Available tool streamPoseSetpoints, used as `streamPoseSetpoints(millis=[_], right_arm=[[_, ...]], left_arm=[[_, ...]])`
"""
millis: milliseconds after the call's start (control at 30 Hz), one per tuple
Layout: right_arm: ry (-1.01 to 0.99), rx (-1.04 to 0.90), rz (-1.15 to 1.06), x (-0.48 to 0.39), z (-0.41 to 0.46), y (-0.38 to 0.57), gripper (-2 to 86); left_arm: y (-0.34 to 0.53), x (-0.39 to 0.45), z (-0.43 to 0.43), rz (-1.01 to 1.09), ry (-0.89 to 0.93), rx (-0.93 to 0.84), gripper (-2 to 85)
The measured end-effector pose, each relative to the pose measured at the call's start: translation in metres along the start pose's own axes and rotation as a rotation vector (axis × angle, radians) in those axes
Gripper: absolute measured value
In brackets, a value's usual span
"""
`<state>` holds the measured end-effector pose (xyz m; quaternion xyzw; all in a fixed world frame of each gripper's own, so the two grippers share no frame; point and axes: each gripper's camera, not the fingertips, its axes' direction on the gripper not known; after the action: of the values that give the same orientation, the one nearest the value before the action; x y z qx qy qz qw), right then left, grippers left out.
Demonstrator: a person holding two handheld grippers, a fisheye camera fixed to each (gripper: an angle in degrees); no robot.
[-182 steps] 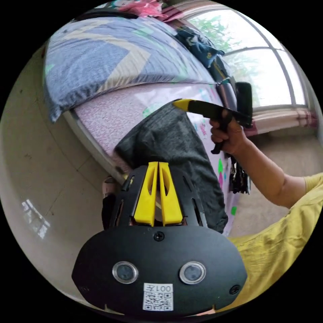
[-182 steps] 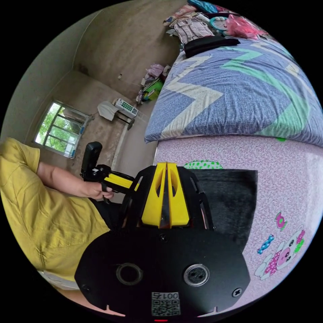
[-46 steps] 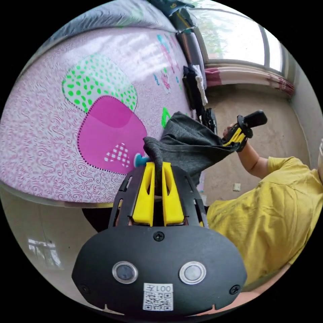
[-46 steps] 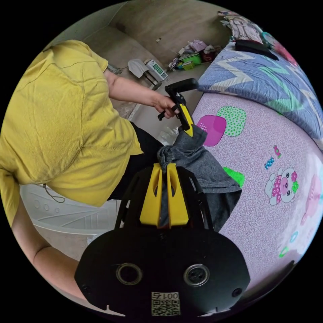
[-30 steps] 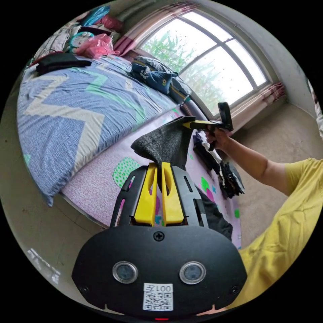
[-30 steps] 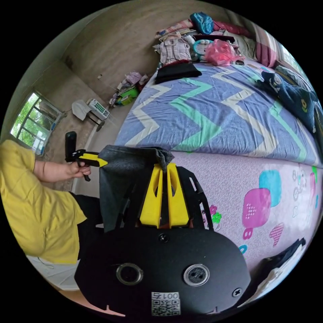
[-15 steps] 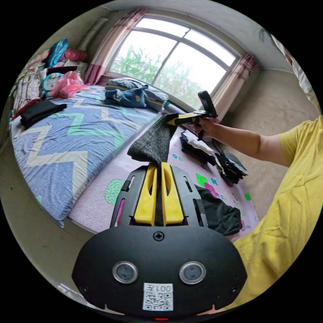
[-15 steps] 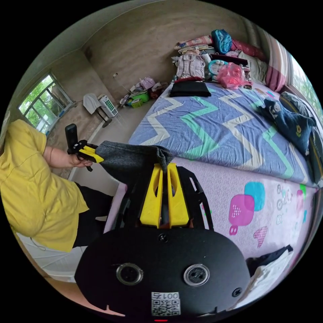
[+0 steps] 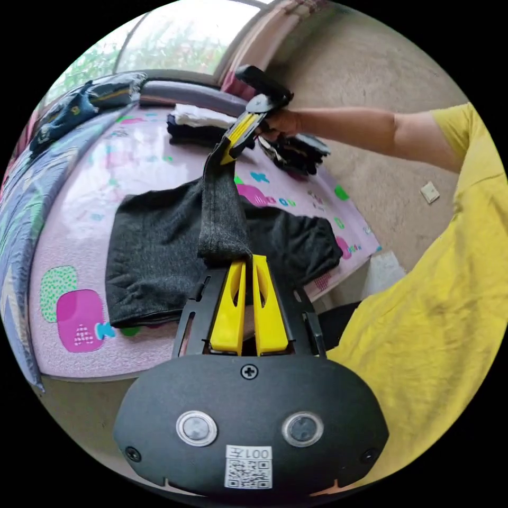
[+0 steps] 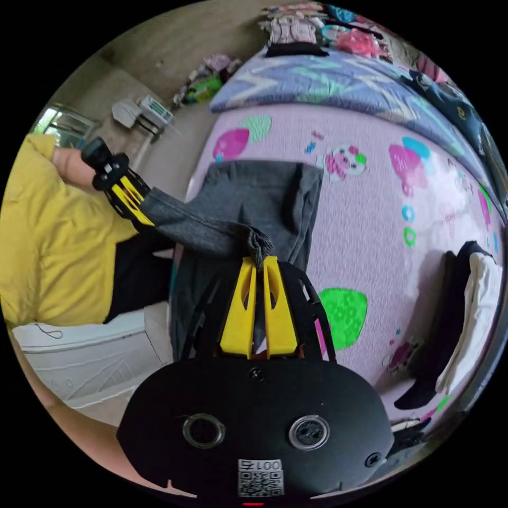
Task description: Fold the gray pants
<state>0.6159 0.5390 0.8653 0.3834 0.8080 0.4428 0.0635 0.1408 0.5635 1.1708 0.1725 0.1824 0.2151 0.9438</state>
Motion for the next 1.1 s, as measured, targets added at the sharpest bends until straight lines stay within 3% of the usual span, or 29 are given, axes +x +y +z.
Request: streamPoseSetpoints(millis=[133,333,500,567,867,1100], right_arm=[[0.083,-0.17,-0.021,-0.017,0.054,0.009,3.6],[0.126,-0.208,-0.048,-0.032,0.073,0.003,5.1],[0.126,-0.538,-0.081,-0.032,0.125,0.017,9.0],[0.152,-0.612,-0.085,-0.032,0.132,0.028,8.5],[0.06,-0.114,0.165,-0.005,0.075,-0.009,1.3],[0.082,-0.293,0.117,-0.011,0.121,-0.044,0.2]], left_arm=[[-0.017,0.024,0.06,0.072,-0.036,-0.147,-0.9],[-0.036,0.052,0.106,0.178,-0.063,-0.262,0.6],[-0.033,0.075,0.164,0.341,-0.153,-0.583,3.2],[-0.032,0.084,0.171,0.418,-0.185,-0.58,3.0],[-0.044,0.085,0.162,0.478,-0.176,-0.443,-0.2],[-0.055,0.077,0.171,0.506,-0.163,-0.484,-0.6]])
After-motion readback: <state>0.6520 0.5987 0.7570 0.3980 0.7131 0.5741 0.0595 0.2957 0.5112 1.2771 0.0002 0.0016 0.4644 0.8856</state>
